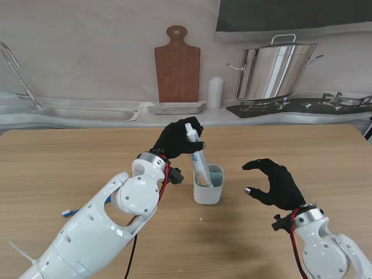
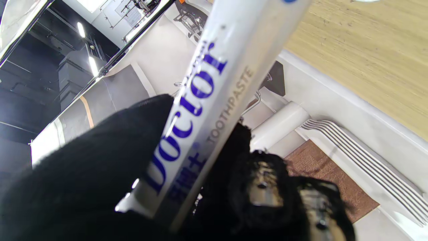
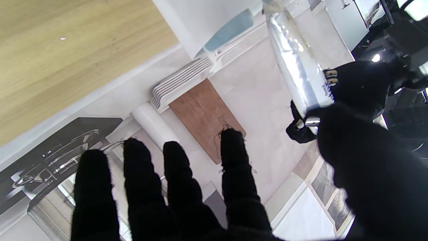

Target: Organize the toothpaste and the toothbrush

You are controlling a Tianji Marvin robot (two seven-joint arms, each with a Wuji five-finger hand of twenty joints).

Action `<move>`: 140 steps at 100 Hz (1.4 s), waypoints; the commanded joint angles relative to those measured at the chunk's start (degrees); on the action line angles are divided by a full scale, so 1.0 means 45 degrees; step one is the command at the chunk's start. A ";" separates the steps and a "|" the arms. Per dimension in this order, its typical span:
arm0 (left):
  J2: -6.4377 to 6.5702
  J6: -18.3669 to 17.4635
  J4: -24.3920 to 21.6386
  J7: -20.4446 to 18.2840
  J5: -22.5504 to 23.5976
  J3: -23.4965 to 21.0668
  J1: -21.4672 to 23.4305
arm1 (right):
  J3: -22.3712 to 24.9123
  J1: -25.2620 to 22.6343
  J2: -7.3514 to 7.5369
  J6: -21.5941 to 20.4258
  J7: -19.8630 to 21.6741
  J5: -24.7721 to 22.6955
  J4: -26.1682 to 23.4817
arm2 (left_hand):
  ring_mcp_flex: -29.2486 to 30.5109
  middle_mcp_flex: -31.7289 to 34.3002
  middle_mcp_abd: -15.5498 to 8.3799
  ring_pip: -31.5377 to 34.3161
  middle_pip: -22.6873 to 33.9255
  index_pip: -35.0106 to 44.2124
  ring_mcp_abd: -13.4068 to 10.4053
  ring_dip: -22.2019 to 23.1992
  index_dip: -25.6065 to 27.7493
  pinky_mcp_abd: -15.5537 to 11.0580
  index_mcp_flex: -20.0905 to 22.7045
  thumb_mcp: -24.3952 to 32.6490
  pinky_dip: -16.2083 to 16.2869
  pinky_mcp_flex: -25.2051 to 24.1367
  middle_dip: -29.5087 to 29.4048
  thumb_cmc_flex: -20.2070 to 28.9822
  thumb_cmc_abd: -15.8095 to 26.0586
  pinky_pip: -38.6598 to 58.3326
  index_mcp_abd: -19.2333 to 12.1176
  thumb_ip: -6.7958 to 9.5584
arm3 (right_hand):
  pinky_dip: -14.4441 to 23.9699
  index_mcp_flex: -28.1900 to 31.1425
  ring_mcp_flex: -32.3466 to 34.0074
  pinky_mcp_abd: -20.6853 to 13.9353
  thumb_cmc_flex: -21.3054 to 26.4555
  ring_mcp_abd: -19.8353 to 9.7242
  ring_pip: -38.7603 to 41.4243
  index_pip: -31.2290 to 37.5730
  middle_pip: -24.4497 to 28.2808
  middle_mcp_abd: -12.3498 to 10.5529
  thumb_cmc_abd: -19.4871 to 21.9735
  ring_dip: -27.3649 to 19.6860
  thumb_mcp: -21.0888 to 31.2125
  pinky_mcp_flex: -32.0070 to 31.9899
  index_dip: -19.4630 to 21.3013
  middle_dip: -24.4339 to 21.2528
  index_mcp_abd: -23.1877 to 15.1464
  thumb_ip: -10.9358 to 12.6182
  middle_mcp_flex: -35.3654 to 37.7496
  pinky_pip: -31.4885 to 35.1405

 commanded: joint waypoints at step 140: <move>-0.0240 -0.1690 0.1964 0.0124 0.0519 0.1104 -0.0677 | 0.0076 -0.0225 -0.0025 0.0026 0.0253 0.0012 -0.0014 | 0.0248 0.1128 0.0008 0.0679 0.1547 0.0452 -0.0201 -0.0274 0.0467 -0.1512 0.0060 -0.1519 -0.0003 0.0301 -0.0904 0.1721 0.1477 0.2633 -0.0333 0.0537 | 0.0000 0.0285 0.0647 0.0100 -0.0544 -0.0632 0.0071 0.0026 0.0107 0.0052 -0.0085 -0.0238 -0.0017 0.0125 0.0013 0.0051 0.0036 -0.0103 0.0455 0.0167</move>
